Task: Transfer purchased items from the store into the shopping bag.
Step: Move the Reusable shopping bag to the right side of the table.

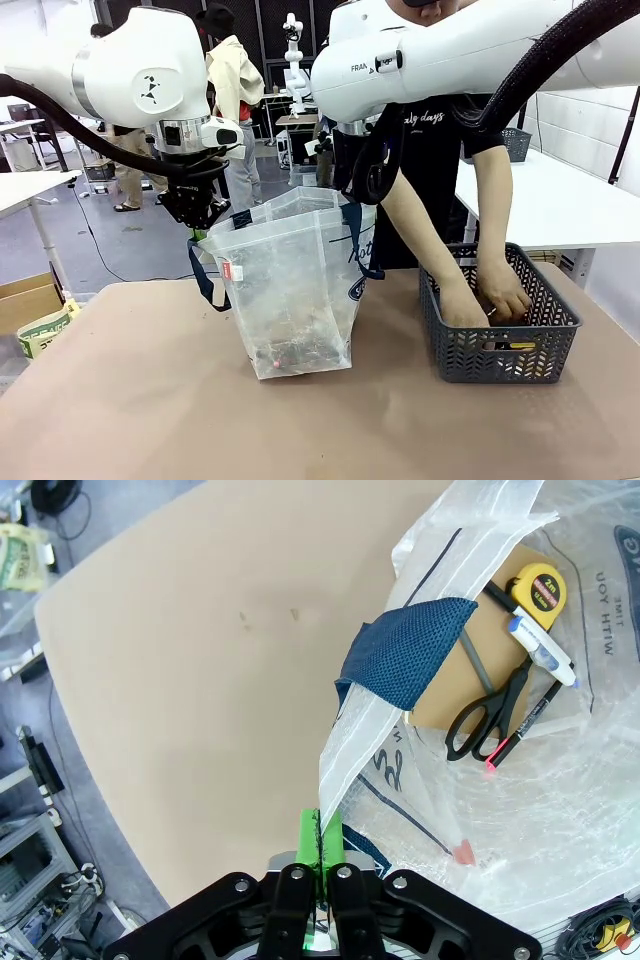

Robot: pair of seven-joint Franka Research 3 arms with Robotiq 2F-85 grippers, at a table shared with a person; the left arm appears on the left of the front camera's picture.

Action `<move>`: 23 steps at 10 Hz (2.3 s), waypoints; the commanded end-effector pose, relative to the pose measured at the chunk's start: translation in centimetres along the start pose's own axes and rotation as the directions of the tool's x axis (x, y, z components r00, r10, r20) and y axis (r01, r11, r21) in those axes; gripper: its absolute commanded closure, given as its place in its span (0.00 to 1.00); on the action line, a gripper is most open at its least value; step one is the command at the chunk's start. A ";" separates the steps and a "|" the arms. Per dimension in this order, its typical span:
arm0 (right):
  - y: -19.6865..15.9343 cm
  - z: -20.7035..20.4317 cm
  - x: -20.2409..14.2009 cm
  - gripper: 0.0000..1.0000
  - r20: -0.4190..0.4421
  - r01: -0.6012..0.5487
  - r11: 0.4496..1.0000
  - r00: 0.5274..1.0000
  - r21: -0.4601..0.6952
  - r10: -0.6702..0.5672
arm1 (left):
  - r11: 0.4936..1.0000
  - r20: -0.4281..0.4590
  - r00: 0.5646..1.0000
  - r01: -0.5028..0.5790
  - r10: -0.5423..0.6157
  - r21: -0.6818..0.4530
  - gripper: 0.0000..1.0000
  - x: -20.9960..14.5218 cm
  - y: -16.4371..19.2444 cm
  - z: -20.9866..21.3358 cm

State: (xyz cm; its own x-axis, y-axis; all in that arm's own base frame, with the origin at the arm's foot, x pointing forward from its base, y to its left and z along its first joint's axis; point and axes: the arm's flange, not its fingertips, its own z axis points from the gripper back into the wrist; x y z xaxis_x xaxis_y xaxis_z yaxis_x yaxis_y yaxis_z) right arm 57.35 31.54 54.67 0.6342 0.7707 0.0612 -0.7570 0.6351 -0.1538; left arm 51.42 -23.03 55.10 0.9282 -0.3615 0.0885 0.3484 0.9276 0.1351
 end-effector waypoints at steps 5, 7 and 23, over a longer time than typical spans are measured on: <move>-0.1 0.0 -0.1 1.00 -0.001 0.007 1.000 1.000 -0.002 -0.007 | 1.000 0.000 1.000 0.000 0.000 0.006 1.00 -0.1 0.0 0.0; -0.1 0.0 -0.1 1.00 -0.001 0.007 1.000 1.000 -0.002 -0.007 | 1.000 0.000 1.000 0.000 0.000 0.006 1.00 -0.1 0.0 0.0; -0.1 0.0 -0.1 1.00 -0.001 0.007 1.000 1.000 -0.002 -0.007 | 1.000 0.000 1.000 0.000 0.000 0.006 1.00 -0.1 0.0 0.0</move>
State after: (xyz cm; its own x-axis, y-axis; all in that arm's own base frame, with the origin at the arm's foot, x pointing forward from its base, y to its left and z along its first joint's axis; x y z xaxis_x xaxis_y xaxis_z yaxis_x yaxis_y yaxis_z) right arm 57.35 31.54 54.67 0.6342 0.7707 0.0612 -0.7570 0.6351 -0.1537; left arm 51.42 -23.03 55.10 0.9282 -0.3615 0.0884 0.3484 0.9276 0.1351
